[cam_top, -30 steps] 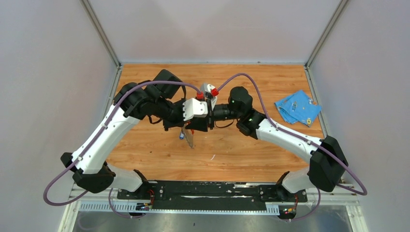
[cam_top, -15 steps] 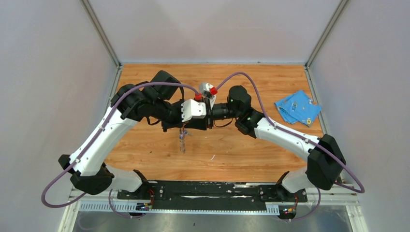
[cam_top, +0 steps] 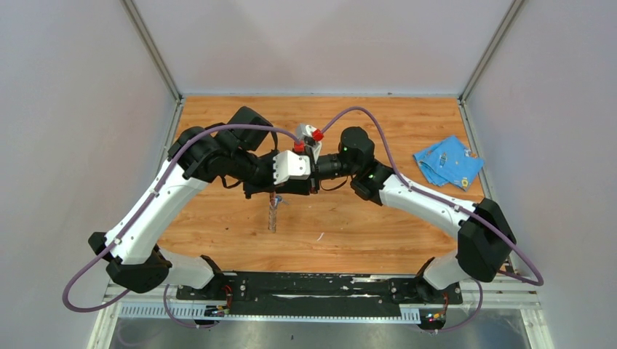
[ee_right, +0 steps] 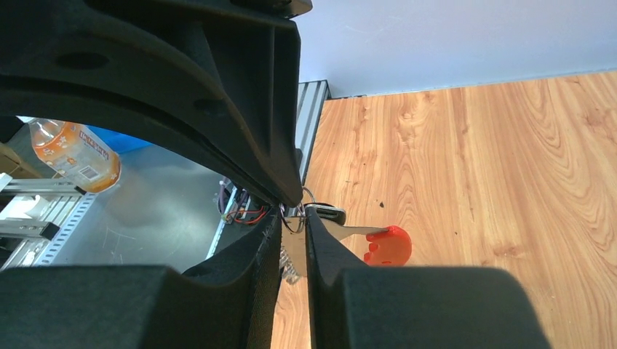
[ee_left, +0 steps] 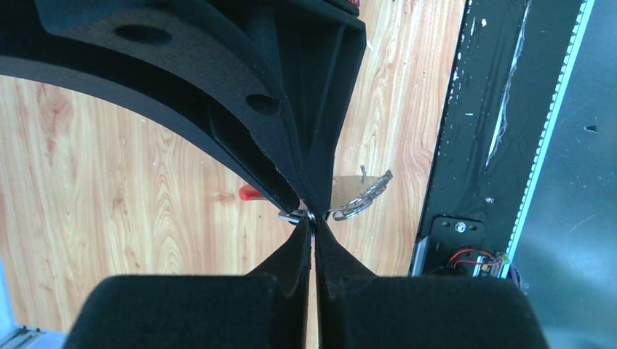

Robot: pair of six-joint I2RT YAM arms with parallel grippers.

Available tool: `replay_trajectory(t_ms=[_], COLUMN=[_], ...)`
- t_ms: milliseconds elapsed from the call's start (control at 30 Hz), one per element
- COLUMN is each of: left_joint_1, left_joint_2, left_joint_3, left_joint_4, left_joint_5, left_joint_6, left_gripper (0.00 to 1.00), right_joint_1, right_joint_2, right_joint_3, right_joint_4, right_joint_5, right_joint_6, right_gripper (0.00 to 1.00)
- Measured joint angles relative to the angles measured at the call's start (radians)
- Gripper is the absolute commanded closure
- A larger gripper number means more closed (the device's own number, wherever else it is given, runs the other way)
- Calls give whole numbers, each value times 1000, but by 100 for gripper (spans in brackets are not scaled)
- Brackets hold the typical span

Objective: Put the keys on the keyring
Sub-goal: Adjust the key on the keyring.

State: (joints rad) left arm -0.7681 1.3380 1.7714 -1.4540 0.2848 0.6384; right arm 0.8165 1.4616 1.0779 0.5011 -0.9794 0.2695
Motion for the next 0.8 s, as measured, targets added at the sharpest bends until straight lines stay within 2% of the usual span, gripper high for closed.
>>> replay_trajectory(t_ms=[67, 100, 400, 567, 600, 733, 800], left_joint_1=[0, 0, 0, 0, 0, 0, 0], left_joint_2=[0, 0, 5, 17, 20, 29, 28], left_joint_3=[0, 0, 3, 7, 7, 8, 14], left_joint_4=[0, 0, 1, -1, -1, 4, 4], left_joint_5=[0, -2, -10, -16, -16, -7, 5], left_joint_6=[2, 3, 2, -2, -2, -13, -15], left_gripper=[100, 100, 100, 100, 98, 72, 62], right_joint_1=[0, 0, 1, 1, 1, 6, 6], right_joint_2=[3, 3, 4, -6, -10, -40, -51], right_joint_3=[5, 6, 5, -33, -43, -124, -174], right_joint_4=[-2, -3, 18, 55, 64, 160, 220], right_joint_5=[-8, -11, -30, 9, 21, 93, 130], right_joint_6=[0, -2, 29, 54, 60, 111, 143], right_gripper=[98, 99, 100, 100, 100, 100, 100])
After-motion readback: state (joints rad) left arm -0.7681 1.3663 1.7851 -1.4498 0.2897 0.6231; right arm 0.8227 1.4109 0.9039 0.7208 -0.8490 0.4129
